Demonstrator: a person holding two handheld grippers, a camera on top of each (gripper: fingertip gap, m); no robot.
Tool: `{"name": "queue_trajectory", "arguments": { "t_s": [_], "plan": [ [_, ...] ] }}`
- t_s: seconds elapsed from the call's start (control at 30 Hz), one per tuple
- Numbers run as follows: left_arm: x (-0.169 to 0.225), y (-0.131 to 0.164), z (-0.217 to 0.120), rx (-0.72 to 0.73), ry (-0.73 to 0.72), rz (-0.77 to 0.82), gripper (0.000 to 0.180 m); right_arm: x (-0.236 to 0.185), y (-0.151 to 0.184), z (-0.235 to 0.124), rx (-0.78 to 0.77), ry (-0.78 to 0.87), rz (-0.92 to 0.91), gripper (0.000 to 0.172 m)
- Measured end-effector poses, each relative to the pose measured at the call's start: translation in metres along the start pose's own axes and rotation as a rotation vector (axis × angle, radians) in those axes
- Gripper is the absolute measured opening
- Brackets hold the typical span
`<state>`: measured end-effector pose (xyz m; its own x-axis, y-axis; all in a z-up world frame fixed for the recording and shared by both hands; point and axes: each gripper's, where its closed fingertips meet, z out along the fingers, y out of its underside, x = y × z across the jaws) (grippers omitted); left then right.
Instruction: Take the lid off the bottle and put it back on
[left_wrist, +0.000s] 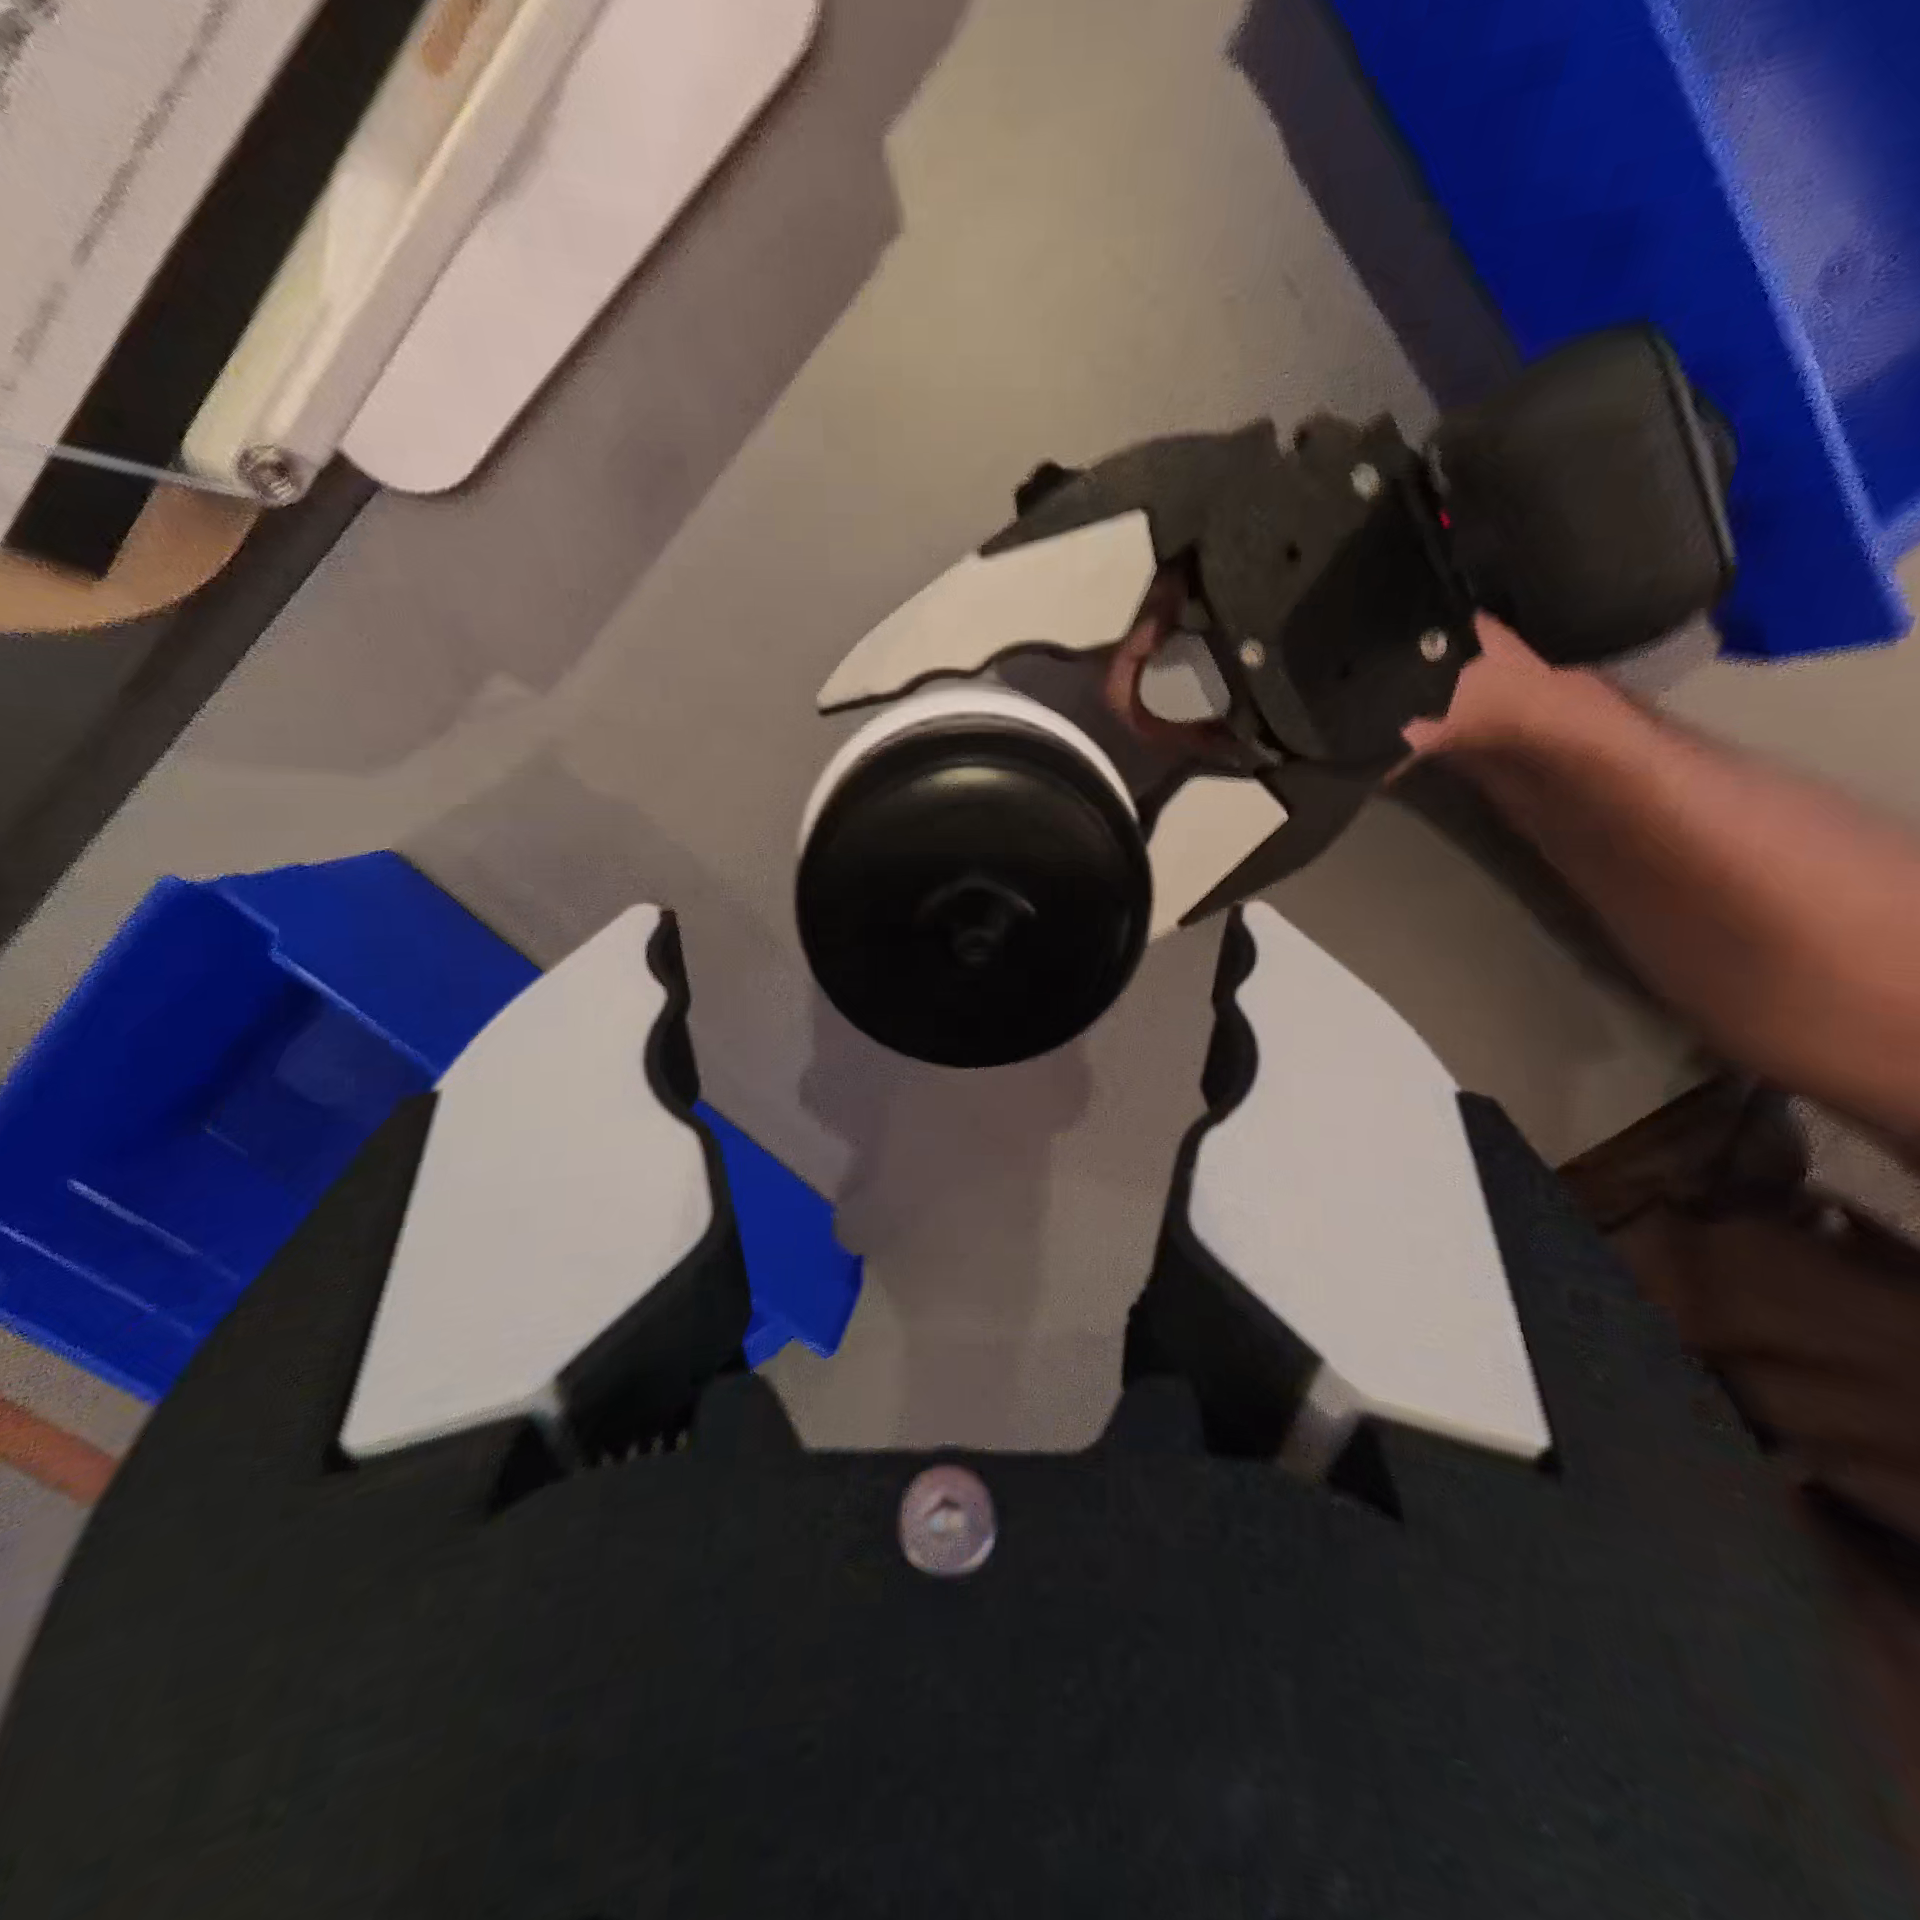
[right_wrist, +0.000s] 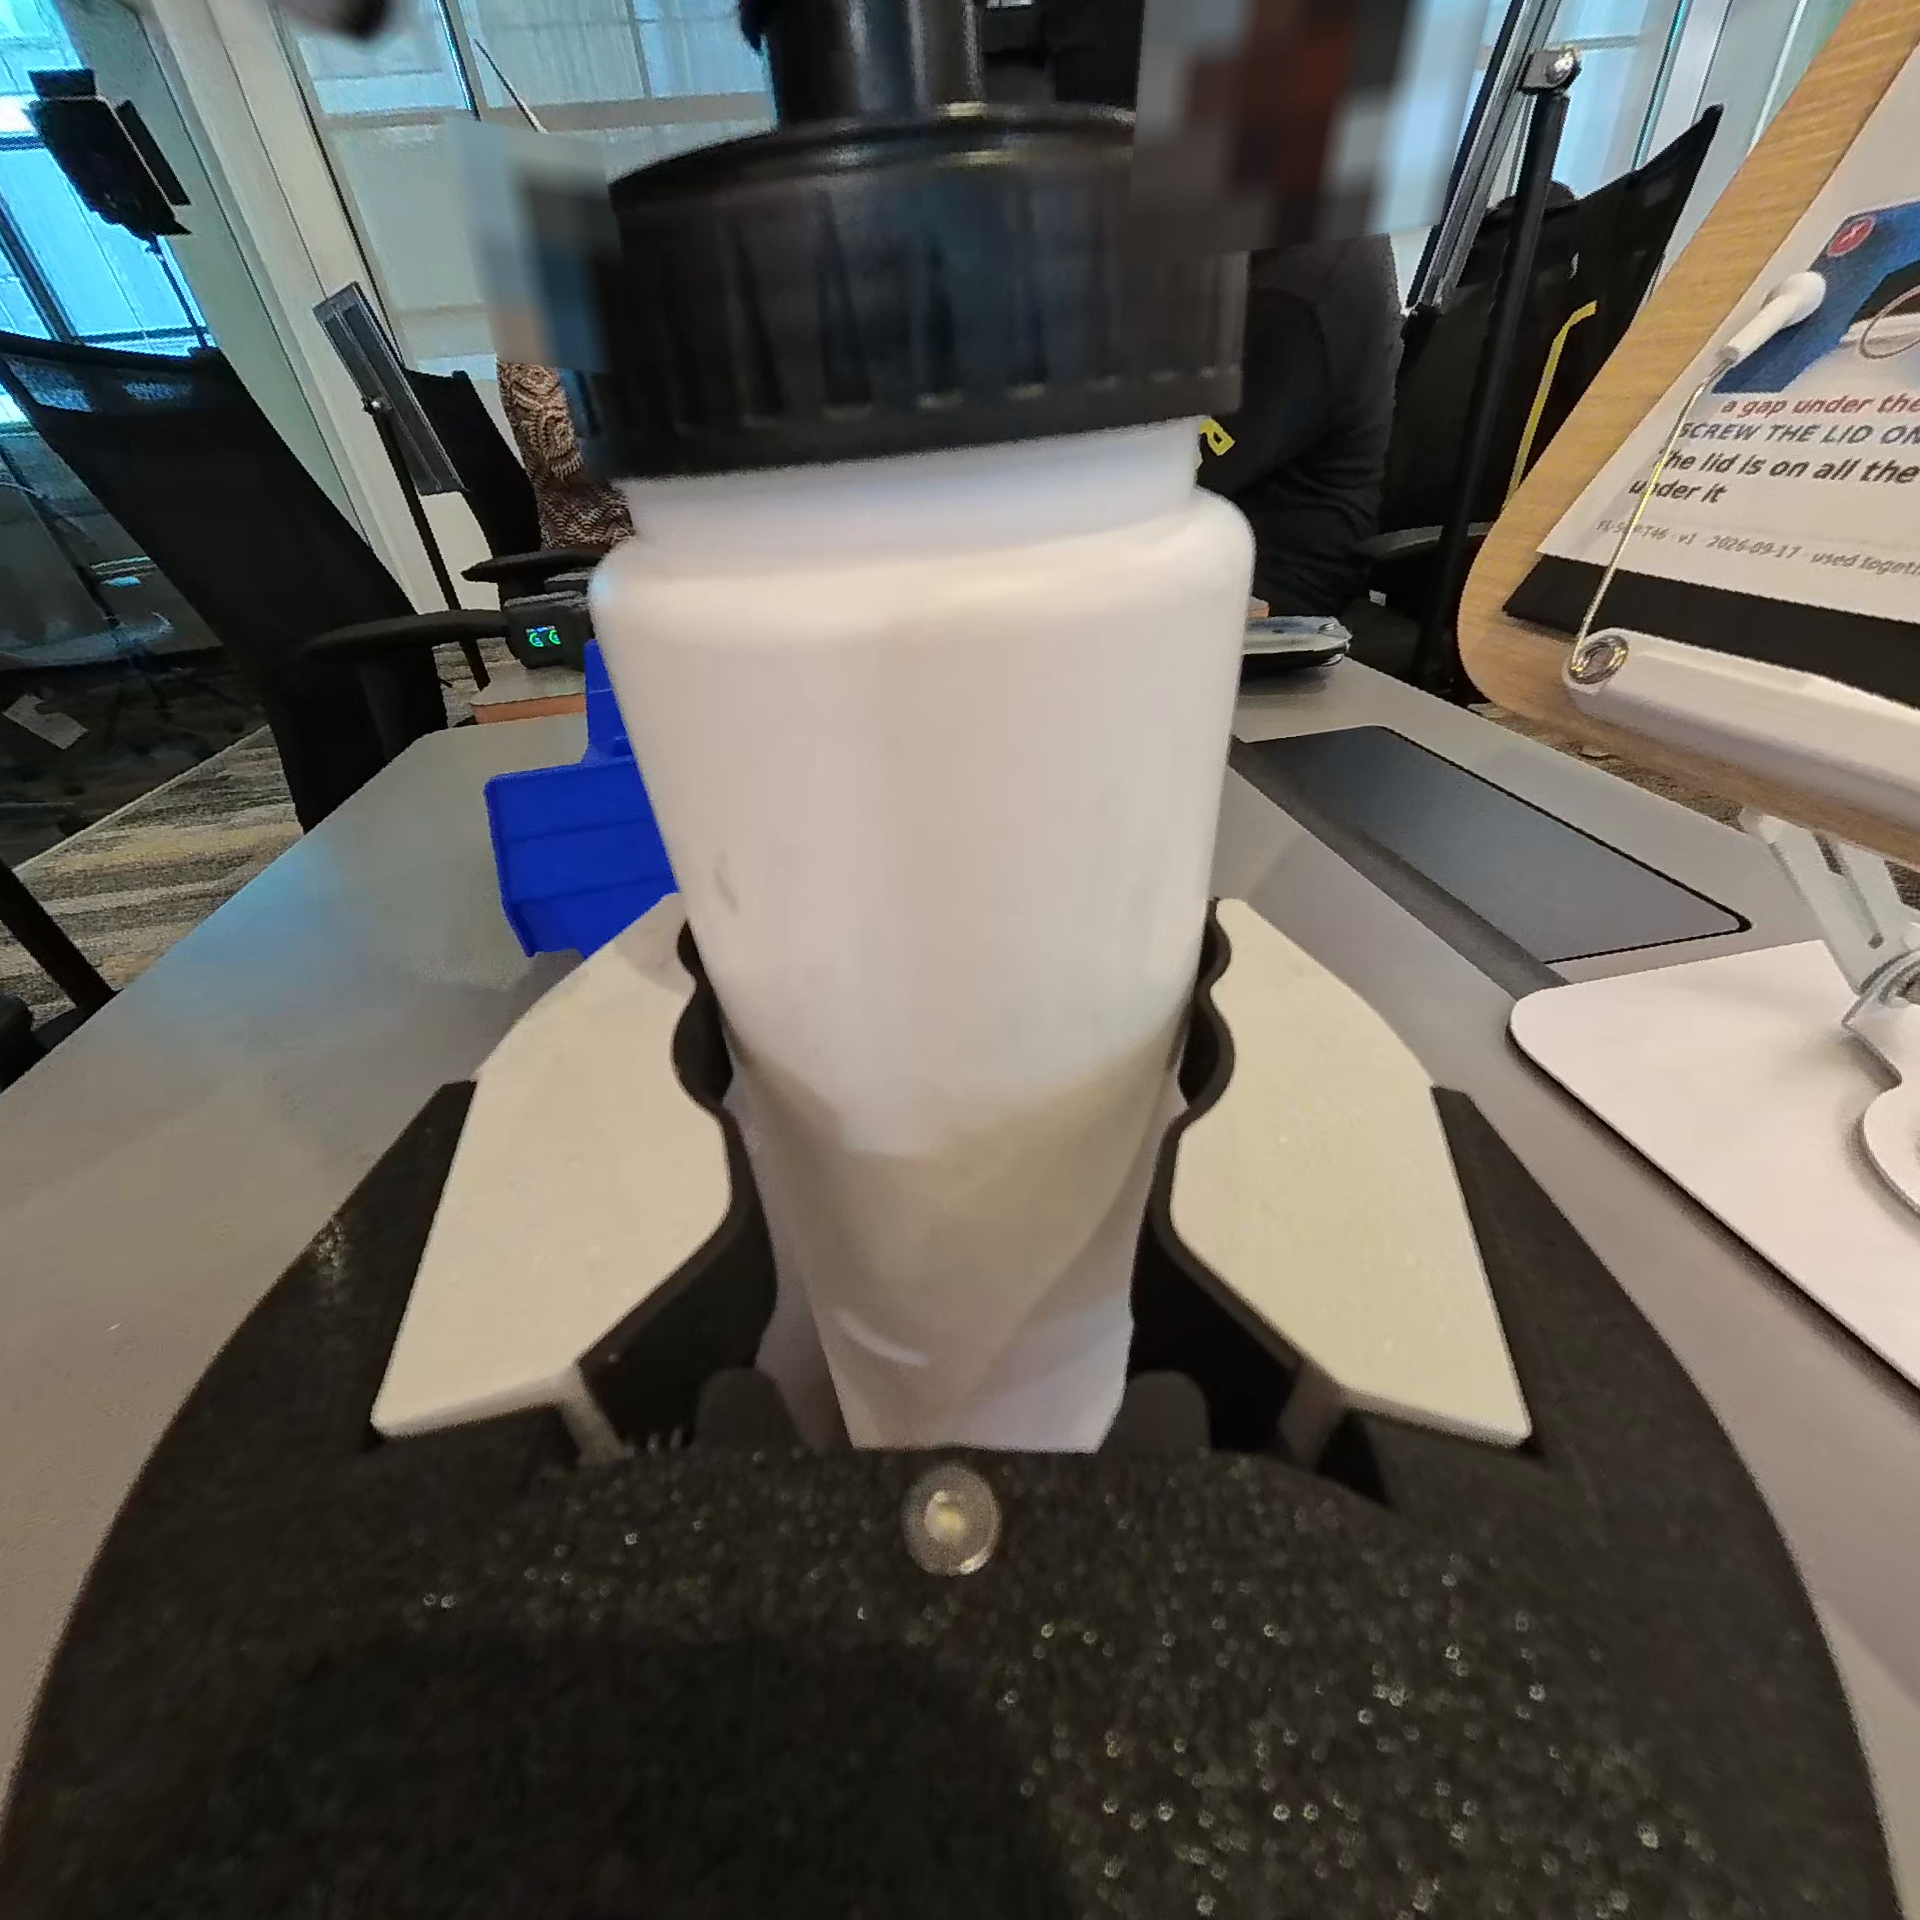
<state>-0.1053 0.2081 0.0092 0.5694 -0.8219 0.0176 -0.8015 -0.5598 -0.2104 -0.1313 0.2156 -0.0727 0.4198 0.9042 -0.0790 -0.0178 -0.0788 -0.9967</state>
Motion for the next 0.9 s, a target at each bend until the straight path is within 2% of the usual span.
{"name": "queue_trajectory", "arguments": {
  "t_s": [0.13, 0.27, 0.3, 0.43, 0.7, 0.8, 0.9],
  "plan": [
    [-0.007, 0.0, 0.007, 0.017, -0.012, -0.066, 0.093, 0.0, 0.0, 0.0, -0.004, 0.001, 0.001, 0.086],
    [0.005, 0.001, 0.01, 0.002, 0.021, -0.019, 0.069, 0.0, 0.0, 0.0, -0.003, 0.001, 0.002, 0.086],
    [0.005, 0.001, 0.01, -0.008, 0.007, 0.008, 0.068, 0.0, 0.0, 0.0, -0.002, 0.0, 0.002, 0.086],
    [0.005, 0.004, 0.01, -0.079, -0.013, 0.221, 0.068, 0.0, 0.0, 0.0, -0.004, -0.001, 0.0, 0.086],
    [0.001, 0.007, 0.013, -0.27, -0.103, 0.863, 0.07, -0.001, 0.0, 0.0, 0.003, -0.004, 0.0, 0.086],
    [0.002, 0.005, 0.012, -0.309, -0.13, 0.888, 0.07, 0.0, 0.0, -0.002, 0.014, -0.004, 0.006, 0.086],
    [0.004, 0.002, 0.009, -0.264, -0.16, 0.85, 0.07, 0.001, -0.001, -0.003, 0.014, -0.006, 0.009, 0.086]
  ]
}}
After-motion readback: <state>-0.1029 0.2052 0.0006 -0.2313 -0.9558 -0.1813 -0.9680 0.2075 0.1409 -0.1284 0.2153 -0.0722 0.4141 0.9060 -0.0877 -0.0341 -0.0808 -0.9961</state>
